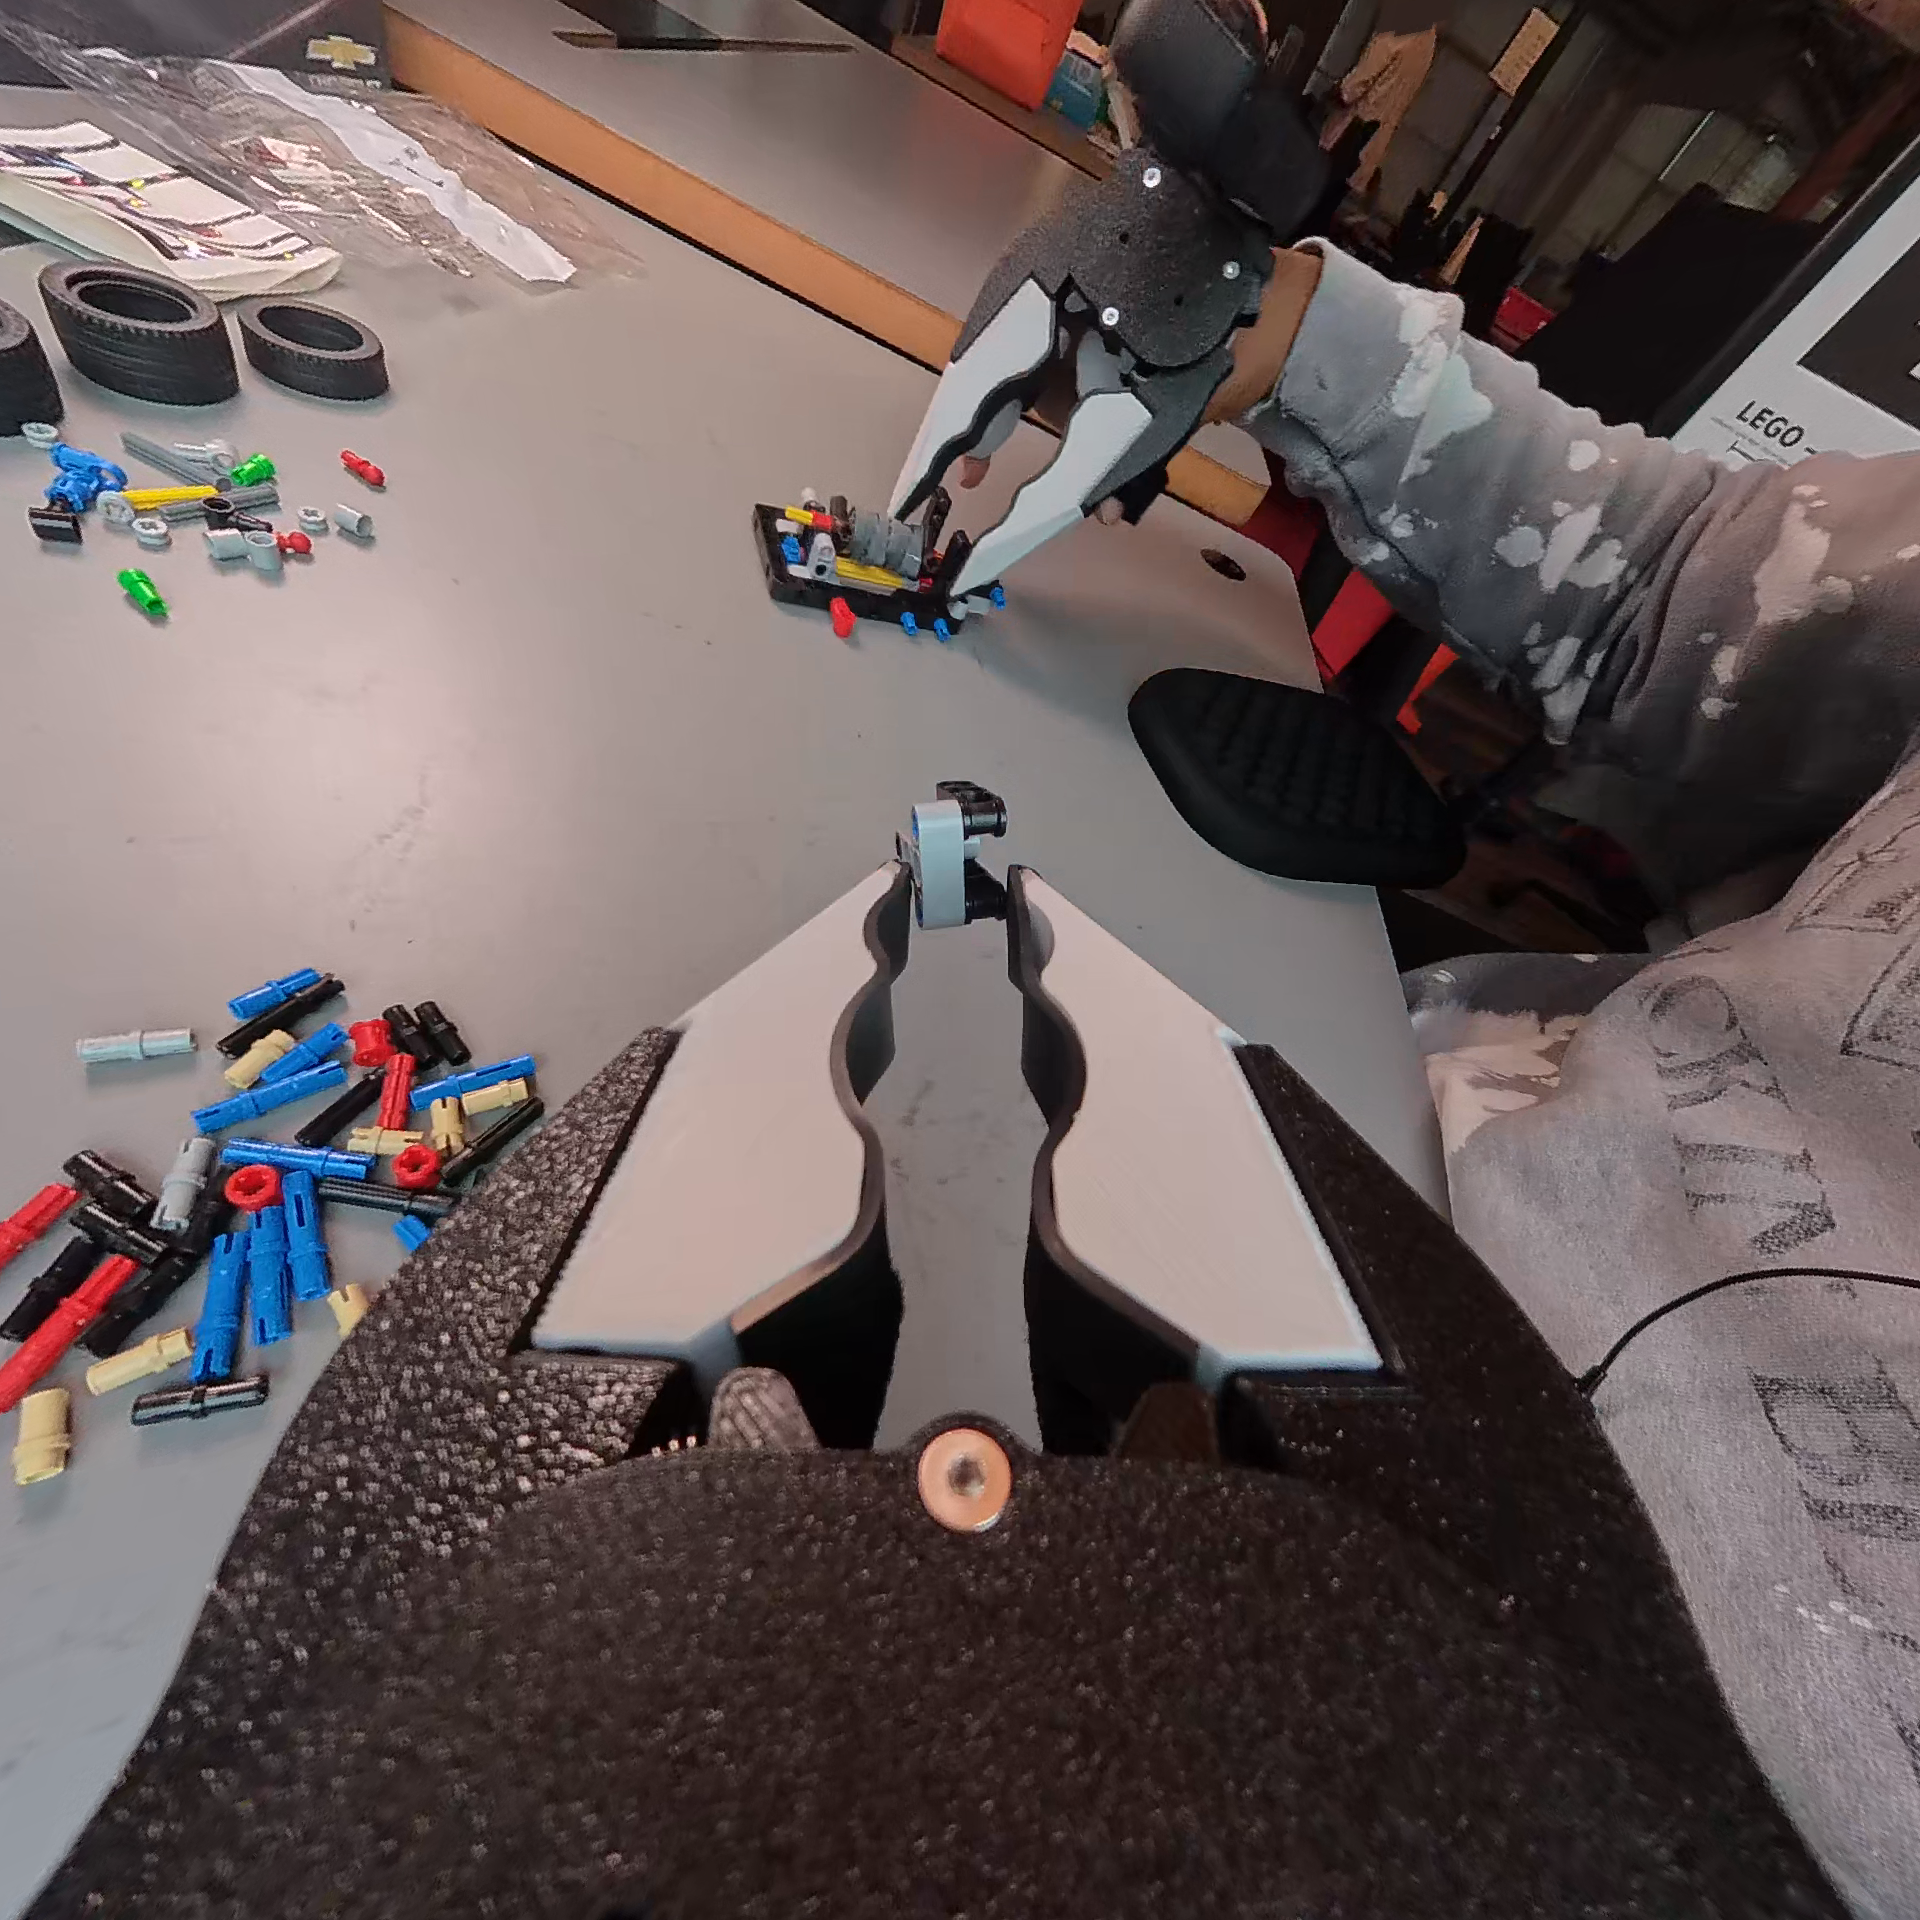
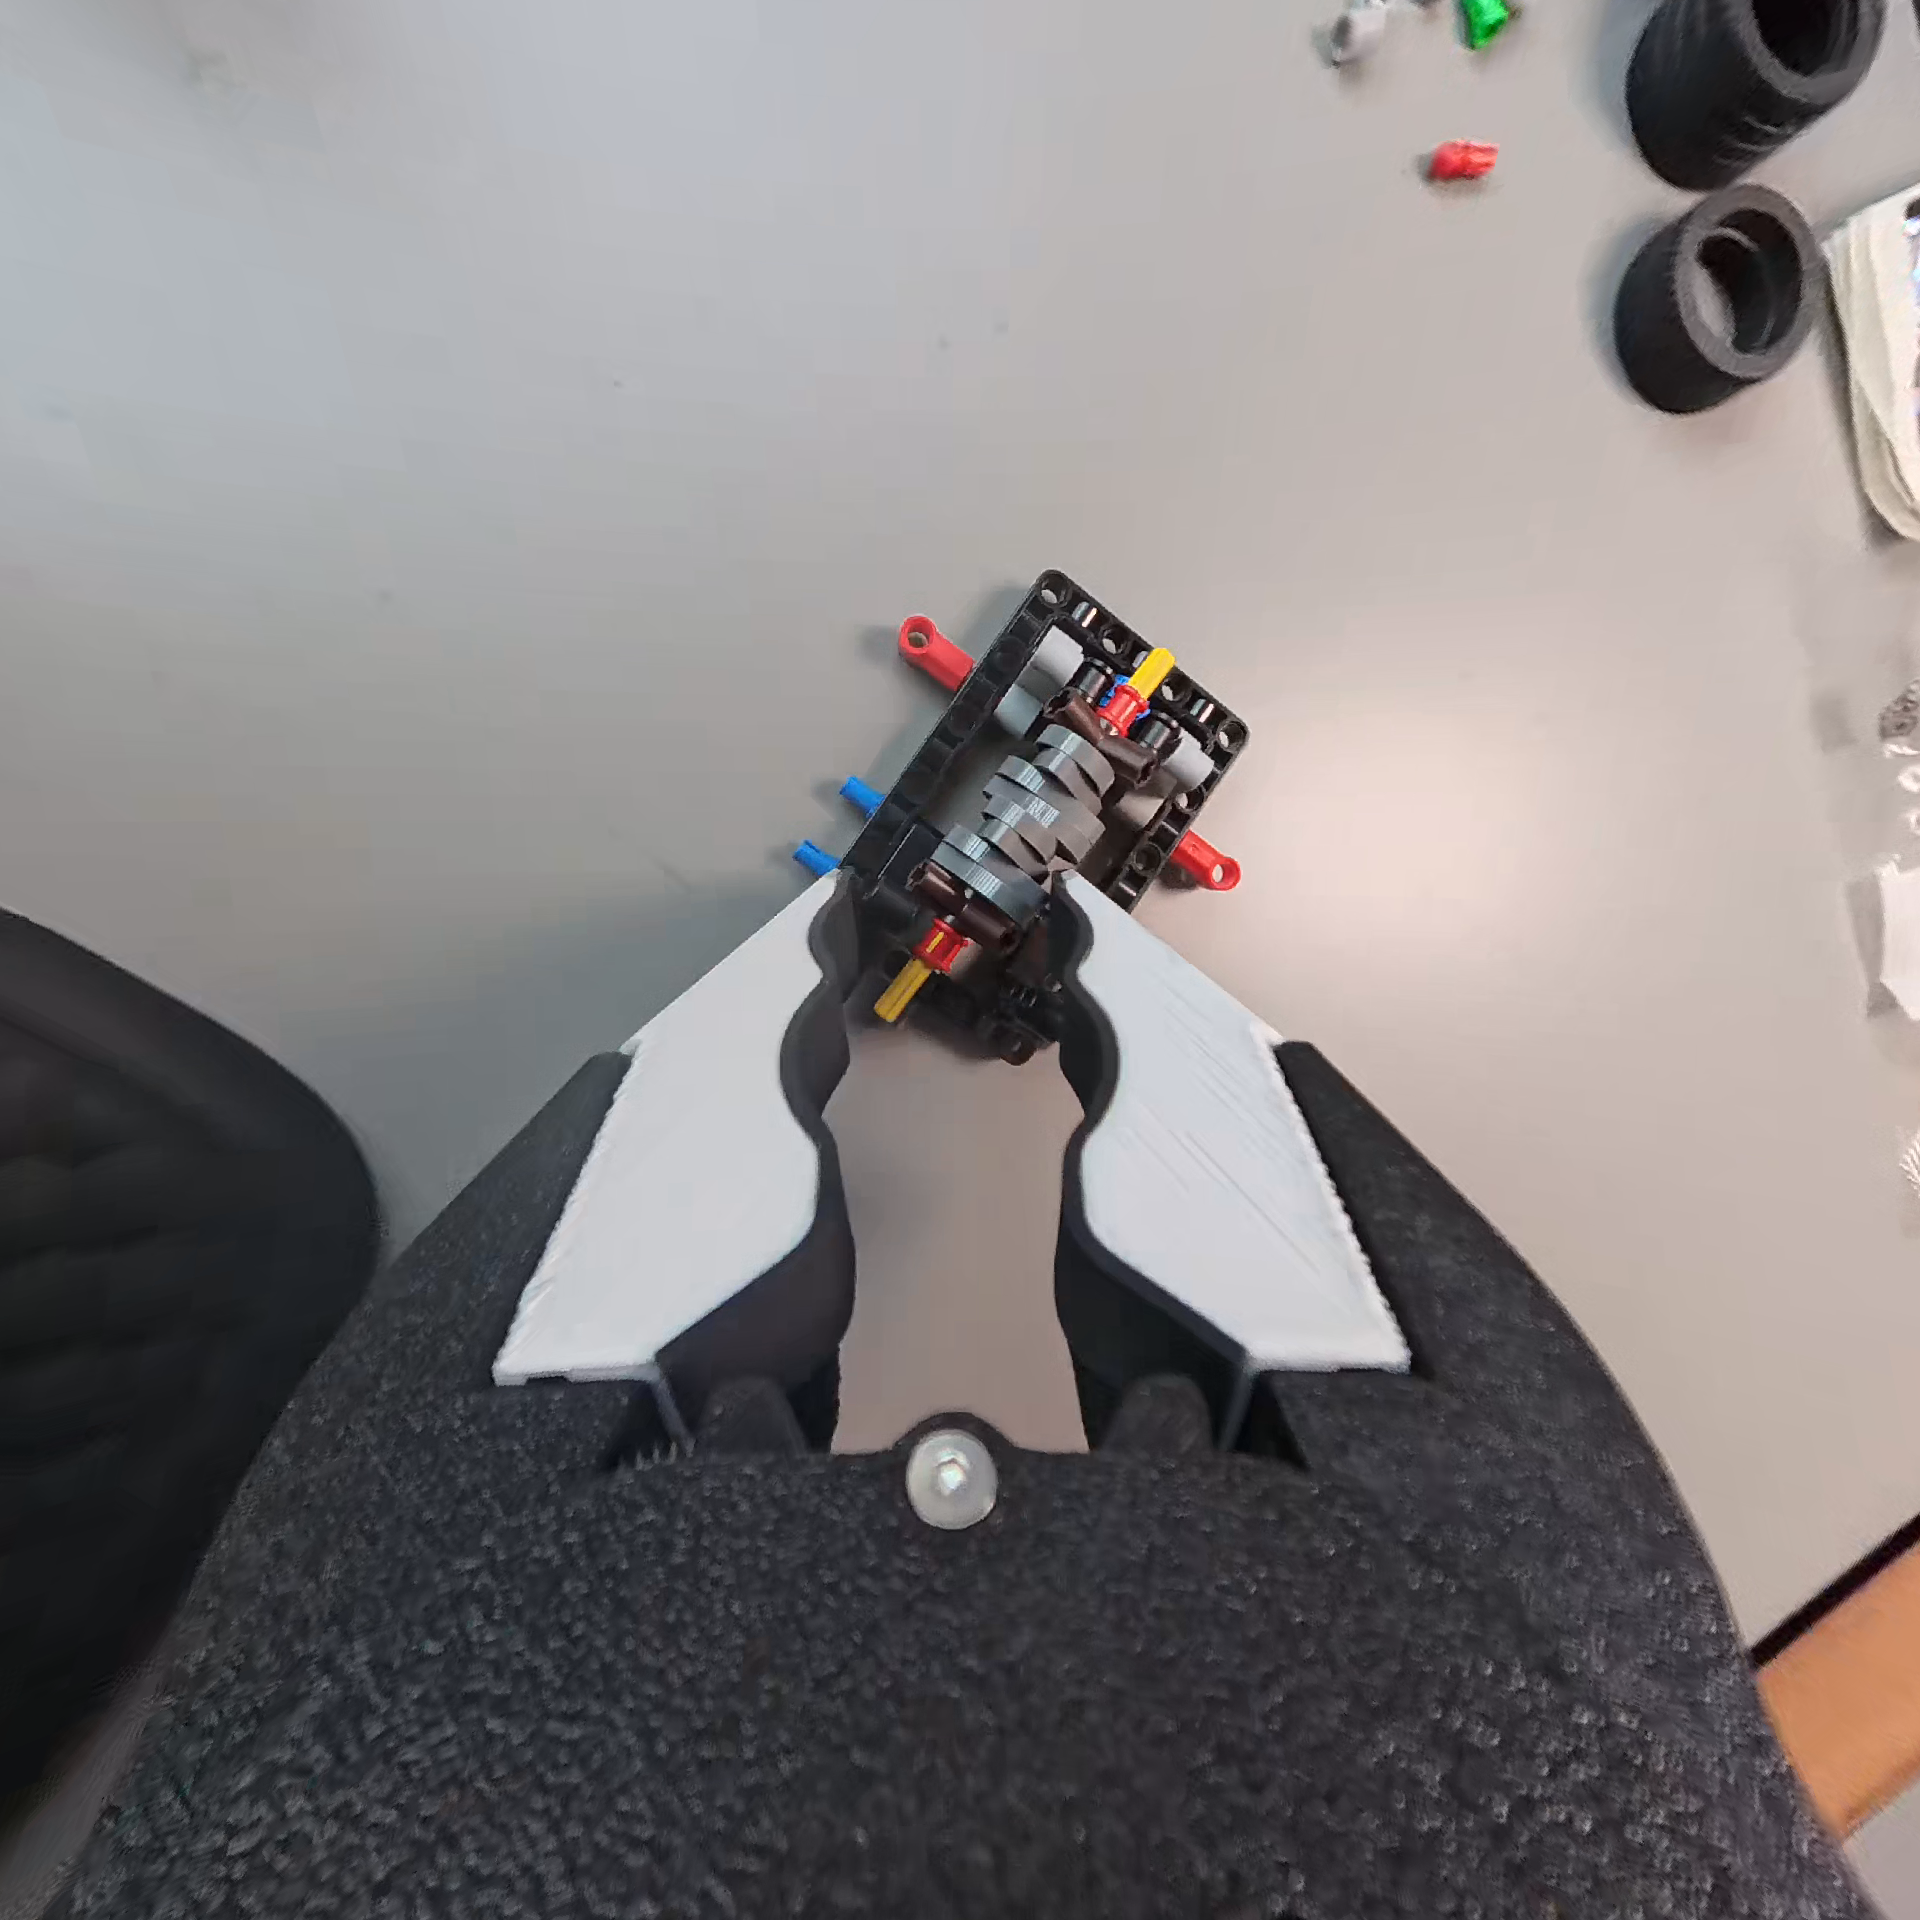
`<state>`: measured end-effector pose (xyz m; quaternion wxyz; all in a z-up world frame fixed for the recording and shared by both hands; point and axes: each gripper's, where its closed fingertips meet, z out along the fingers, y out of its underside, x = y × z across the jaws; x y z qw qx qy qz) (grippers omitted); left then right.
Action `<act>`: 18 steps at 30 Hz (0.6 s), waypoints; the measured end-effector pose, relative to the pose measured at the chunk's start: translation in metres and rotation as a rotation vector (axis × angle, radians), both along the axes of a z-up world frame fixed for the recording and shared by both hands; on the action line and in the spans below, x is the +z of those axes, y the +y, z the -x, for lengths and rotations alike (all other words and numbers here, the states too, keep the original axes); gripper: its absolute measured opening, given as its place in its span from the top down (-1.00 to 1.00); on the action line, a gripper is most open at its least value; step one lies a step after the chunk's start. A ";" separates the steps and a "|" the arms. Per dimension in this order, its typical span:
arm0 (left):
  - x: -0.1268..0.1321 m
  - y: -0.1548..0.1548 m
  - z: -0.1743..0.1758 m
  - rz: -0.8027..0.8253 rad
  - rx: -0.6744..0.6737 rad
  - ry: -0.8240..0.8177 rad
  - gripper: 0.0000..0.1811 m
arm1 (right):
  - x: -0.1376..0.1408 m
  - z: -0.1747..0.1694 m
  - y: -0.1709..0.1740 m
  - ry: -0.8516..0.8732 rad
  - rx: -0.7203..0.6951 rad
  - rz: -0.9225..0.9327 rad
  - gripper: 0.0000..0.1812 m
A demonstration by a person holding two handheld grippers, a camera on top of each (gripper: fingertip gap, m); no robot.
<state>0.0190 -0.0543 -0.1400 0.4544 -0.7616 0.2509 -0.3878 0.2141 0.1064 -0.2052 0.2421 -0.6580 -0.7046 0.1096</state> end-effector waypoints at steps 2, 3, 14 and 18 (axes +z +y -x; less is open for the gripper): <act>0.002 0.001 0.000 -0.020 0.007 0.001 0.80 | 0.002 -0.009 0.026 -0.016 -0.048 -0.044 0.59; 0.003 0.002 0.001 -0.038 0.015 0.009 0.80 | 0.005 -0.013 0.039 -0.034 -0.080 -0.095 0.53; 0.019 0.017 0.018 -0.521 0.225 0.437 0.81 | 0.101 0.187 -0.113 0.649 0.053 0.301 0.51; 0.021 0.019 0.025 -0.715 0.284 0.685 0.80 | 0.087 0.220 -0.142 0.676 0.096 0.431 0.48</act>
